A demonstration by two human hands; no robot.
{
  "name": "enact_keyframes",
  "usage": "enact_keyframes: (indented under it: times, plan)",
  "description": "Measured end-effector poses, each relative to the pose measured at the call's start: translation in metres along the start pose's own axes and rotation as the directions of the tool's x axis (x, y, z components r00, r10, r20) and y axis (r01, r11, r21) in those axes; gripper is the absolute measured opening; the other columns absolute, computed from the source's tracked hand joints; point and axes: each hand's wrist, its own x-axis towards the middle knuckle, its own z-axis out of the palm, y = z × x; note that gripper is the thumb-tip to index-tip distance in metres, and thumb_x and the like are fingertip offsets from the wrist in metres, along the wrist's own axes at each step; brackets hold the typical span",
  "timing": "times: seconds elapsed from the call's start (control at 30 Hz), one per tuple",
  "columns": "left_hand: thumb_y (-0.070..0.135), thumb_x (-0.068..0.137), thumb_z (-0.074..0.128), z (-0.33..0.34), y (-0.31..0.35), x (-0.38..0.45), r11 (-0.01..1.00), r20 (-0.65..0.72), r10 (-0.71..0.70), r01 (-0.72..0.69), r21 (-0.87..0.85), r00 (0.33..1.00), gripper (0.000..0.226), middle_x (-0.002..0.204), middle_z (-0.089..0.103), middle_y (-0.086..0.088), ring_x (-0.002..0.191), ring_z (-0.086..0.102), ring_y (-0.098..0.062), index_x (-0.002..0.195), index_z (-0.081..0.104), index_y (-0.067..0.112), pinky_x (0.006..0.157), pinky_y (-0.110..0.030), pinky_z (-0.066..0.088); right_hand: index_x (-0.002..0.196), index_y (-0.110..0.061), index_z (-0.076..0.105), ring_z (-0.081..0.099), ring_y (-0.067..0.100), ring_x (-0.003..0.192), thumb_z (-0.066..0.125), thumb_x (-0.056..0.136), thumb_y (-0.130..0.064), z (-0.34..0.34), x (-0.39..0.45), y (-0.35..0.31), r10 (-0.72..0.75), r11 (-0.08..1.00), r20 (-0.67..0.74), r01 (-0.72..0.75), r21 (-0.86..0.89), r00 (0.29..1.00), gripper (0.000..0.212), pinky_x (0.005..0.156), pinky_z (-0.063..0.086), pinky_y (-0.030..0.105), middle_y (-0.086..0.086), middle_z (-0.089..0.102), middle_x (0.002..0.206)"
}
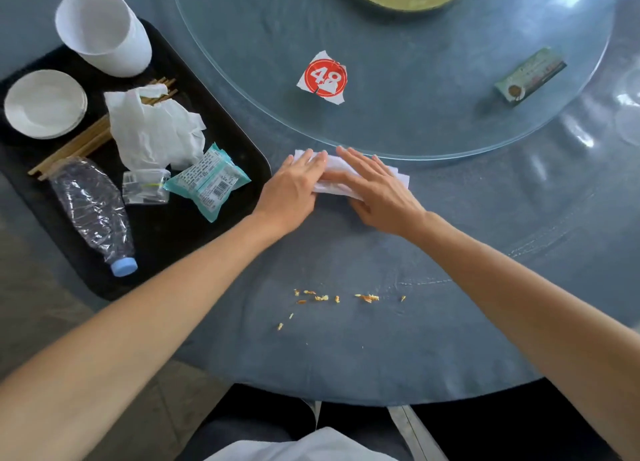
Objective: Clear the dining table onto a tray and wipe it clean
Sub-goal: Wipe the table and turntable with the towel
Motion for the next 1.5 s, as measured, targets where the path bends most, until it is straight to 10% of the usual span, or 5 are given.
enact_keyframes:
  times: [0.57,0.87,0.97,1.13,1.5]
  plan:
    - [0.017,0.084,0.065,0.010,0.016,-0.015,0.874,0.226,-0.158,0.029,0.486,0.961,0.067,0.139,0.050,-0.009,0.119,0.059,-0.024,0.144,0.036,0.006,0.077,-0.033,0.054,0.156,-0.009,0.039,0.032,0.028,0.152,0.051,0.087,0.005,0.035,-0.002,-0.004,0.071,0.997,0.112,-0.067,-0.045,0.991,0.071,0.122,0.024,0.047,0.007,0.039,0.162]
    - [0.004,0.077,0.057,0.003,0.046,-0.115,0.976,0.206,-0.061,0.015,0.219,0.977,0.047,0.115,0.067,0.001,0.105,0.068,-0.023,0.123,0.060,0.015,0.061,-0.033,0.052,0.153,-0.006,0.043,0.044,0.031,0.144,0.054,0.073,0.011,0.038,-0.091,-0.056,-0.025,0.997,0.196,0.010,0.078,0.980,0.083,0.118,0.033,0.051,0.011,0.047,0.157]
    - [-0.006,0.076,0.057,0.000,0.040,-0.075,0.992,0.000,-0.036,0.035,0.117,0.999,0.061,0.136,0.064,-0.005,0.125,0.062,-0.024,0.136,0.059,0.010,0.085,-0.036,0.055,0.153,-0.009,0.045,0.042,0.037,0.145,0.055,0.070,0.013,0.020,-0.058,-0.034,0.052,0.999,0.034,-0.052,0.008,0.998,0.087,0.117,0.032,0.059,0.014,0.045,0.158]
    - [-0.009,0.088,0.042,0.020,0.016,-0.050,0.991,0.245,-0.049,0.016,0.135,0.968,0.081,0.169,0.016,0.001,0.155,0.017,-0.021,0.161,0.017,0.016,0.118,-0.028,0.025,0.161,-0.037,0.020,0.008,0.034,0.157,0.053,0.091,-0.006,0.032,-0.041,-0.019,0.202,0.976,0.193,-0.181,-0.121,0.960,0.084,0.116,0.015,0.071,-0.004,0.020,0.170]
    - [-0.014,0.083,0.041,0.016,0.092,-0.048,0.994,0.349,0.102,-0.108,-0.003,0.931,0.080,0.164,0.031,0.004,0.153,0.024,-0.016,0.157,0.033,0.015,0.109,-0.040,0.046,0.157,0.000,0.029,0.021,0.033,0.155,0.054,0.074,0.015,0.027,-0.138,-0.020,0.155,0.973,0.008,-0.154,0.171,0.988,0.088,0.126,0.021,0.046,0.015,0.027,0.166]
